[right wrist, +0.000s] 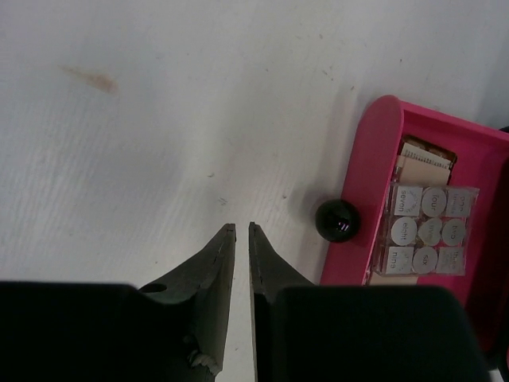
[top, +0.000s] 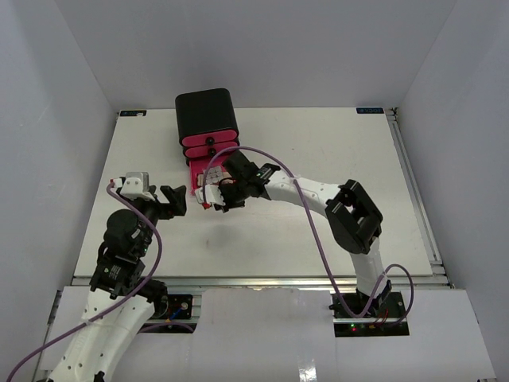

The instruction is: Organize the makeup

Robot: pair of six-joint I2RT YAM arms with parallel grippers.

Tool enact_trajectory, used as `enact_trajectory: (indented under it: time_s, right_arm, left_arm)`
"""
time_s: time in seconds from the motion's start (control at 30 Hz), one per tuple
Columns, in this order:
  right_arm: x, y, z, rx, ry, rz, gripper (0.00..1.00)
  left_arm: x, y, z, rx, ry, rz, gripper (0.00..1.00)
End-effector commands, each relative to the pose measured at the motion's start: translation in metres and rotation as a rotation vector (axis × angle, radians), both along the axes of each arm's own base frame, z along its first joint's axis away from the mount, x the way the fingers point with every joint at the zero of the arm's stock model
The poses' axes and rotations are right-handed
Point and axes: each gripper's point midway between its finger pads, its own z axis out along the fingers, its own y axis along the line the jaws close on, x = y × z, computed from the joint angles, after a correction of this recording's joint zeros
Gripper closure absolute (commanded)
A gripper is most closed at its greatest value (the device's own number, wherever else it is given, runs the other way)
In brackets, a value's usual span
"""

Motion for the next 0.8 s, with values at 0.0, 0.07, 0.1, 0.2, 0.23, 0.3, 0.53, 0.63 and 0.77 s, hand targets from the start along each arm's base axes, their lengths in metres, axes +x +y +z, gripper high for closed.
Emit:
enact_trajectory:
  time_s: [0.0,0.07,0.1,0.2,0.23,0.3,0.53,0.63,0.77]
  right_arm:
    - [0.023,0.021,-0.011,-0.020,-0.035,-0.068,0.82]
    - [0.024,0.025,-0.019,-0.033,-0.037,-0.067,0.82]
    - [0.025,0.028,-0.026,-0.043,-0.036,-0.066,0.82]
    - [0.032,0.029,-0.042,-0.073,-0.047,-0.087,0.81]
    - [0.035,0.031,-0.046,-0.081,-0.055,-0.096,0.81]
    - [0.044,0.034,-0.053,-0.086,-0.090,-0.123,0.80]
    - [0.086,0.041,-0.060,-0.088,-0.232,-0.258,0.73]
    - [0.102,0.044,-0.057,-0.079,-0.279,-0.296,0.71]
    - [0.122,0.044,-0.054,-0.071,-0.331,-0.339,0.62]
  left_arm:
    - [-0.004,0.014,0.005,-0.013,-0.029,0.071,0.02]
    - [-0.006,0.015,0.008,-0.020,-0.042,0.071,0.02]
    - [-0.006,0.015,0.008,-0.022,-0.041,0.073,0.02]
    - [-0.007,0.015,0.009,-0.025,-0.045,0.071,0.02]
    - [-0.007,0.015,0.010,-0.027,-0.048,0.072,0.02]
    - [-0.008,0.016,0.011,-0.029,-0.053,0.075,0.02]
    - [-0.011,0.017,0.014,-0.037,-0.067,0.076,0.02]
    - [-0.011,0.017,0.014,-0.037,-0.066,0.077,0.02]
    - [-0.011,0.017,0.015,-0.038,-0.069,0.074,0.02]
